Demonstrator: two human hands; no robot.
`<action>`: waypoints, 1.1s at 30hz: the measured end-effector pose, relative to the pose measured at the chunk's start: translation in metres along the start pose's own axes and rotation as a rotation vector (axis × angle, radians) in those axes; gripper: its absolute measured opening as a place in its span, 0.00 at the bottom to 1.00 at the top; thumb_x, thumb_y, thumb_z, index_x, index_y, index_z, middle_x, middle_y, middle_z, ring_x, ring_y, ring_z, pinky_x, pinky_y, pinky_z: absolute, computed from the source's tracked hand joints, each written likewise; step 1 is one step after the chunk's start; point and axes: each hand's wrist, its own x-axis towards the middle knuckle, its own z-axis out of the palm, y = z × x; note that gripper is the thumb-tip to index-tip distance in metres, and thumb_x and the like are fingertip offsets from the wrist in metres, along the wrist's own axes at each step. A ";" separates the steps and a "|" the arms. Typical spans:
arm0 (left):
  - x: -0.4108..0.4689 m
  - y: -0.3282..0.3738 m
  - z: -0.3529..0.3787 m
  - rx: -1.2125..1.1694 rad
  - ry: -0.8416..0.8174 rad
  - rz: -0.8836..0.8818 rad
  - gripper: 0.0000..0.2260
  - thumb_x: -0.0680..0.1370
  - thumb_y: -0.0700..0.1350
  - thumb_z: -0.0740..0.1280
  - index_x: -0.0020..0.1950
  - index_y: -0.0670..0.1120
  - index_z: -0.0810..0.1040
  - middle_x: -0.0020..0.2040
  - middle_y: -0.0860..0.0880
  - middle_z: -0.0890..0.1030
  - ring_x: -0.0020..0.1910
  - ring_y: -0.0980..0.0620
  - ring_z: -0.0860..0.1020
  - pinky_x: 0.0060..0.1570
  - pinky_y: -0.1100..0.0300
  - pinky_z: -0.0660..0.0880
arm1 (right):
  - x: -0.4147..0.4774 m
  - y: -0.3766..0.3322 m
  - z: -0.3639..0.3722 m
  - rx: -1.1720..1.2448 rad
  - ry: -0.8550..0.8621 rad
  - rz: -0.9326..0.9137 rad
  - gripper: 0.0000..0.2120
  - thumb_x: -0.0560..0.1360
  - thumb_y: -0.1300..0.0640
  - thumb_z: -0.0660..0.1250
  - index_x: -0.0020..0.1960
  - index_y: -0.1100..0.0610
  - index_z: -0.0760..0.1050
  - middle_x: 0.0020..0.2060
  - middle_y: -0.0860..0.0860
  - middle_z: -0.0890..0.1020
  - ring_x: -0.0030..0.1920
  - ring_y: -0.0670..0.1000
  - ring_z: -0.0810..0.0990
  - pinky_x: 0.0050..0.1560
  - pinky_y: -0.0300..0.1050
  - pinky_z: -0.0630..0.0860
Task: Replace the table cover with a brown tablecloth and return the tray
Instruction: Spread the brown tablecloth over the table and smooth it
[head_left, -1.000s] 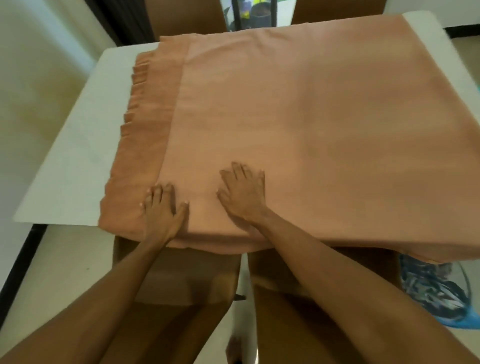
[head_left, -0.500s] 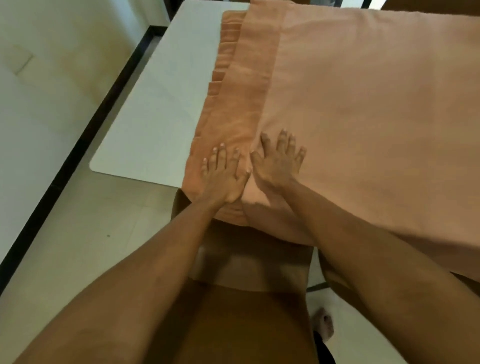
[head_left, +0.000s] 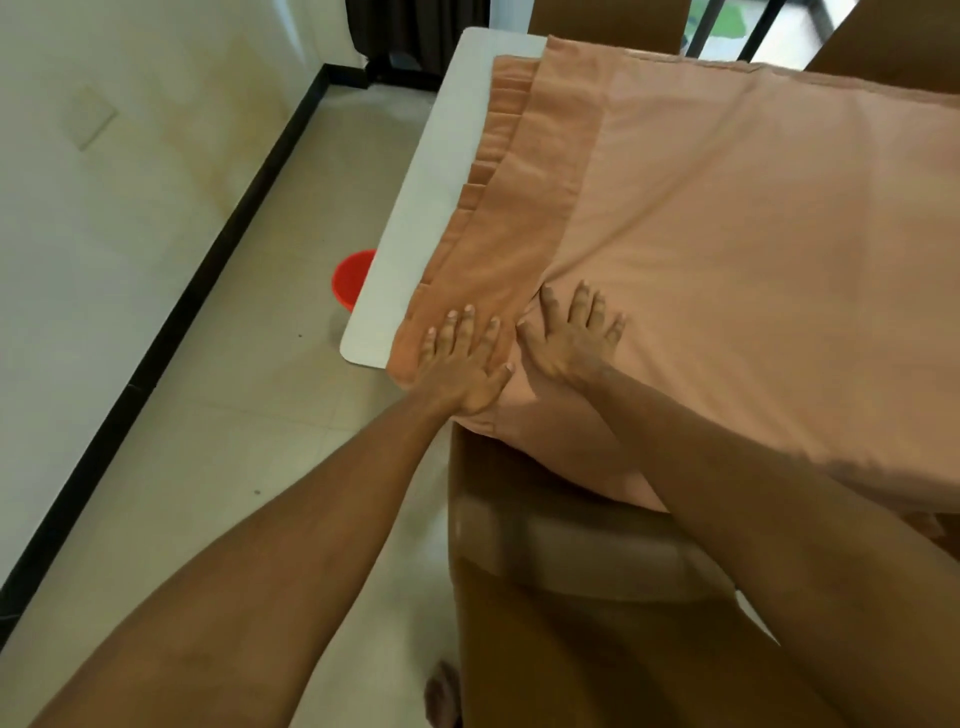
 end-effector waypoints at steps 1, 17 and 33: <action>-0.002 -0.006 0.000 0.000 0.004 -0.007 0.31 0.83 0.63 0.42 0.80 0.53 0.33 0.79 0.46 0.30 0.78 0.45 0.30 0.73 0.45 0.31 | -0.001 -0.007 0.004 0.001 0.006 -0.004 0.36 0.78 0.31 0.46 0.82 0.42 0.44 0.81 0.57 0.39 0.80 0.61 0.36 0.75 0.69 0.34; 0.028 -0.111 -0.039 0.109 -0.019 0.063 0.31 0.83 0.62 0.43 0.77 0.53 0.28 0.78 0.46 0.29 0.78 0.47 0.30 0.73 0.48 0.30 | 0.052 -0.100 0.023 0.052 0.210 -0.091 0.36 0.76 0.30 0.46 0.80 0.43 0.50 0.81 0.59 0.48 0.81 0.62 0.44 0.75 0.71 0.38; 0.032 -0.163 -0.090 0.017 0.118 0.193 0.27 0.81 0.62 0.54 0.78 0.54 0.59 0.76 0.47 0.61 0.72 0.42 0.64 0.63 0.37 0.67 | 0.047 -0.155 0.030 0.034 0.182 0.039 0.35 0.78 0.32 0.46 0.81 0.45 0.49 0.82 0.58 0.48 0.80 0.63 0.45 0.76 0.69 0.41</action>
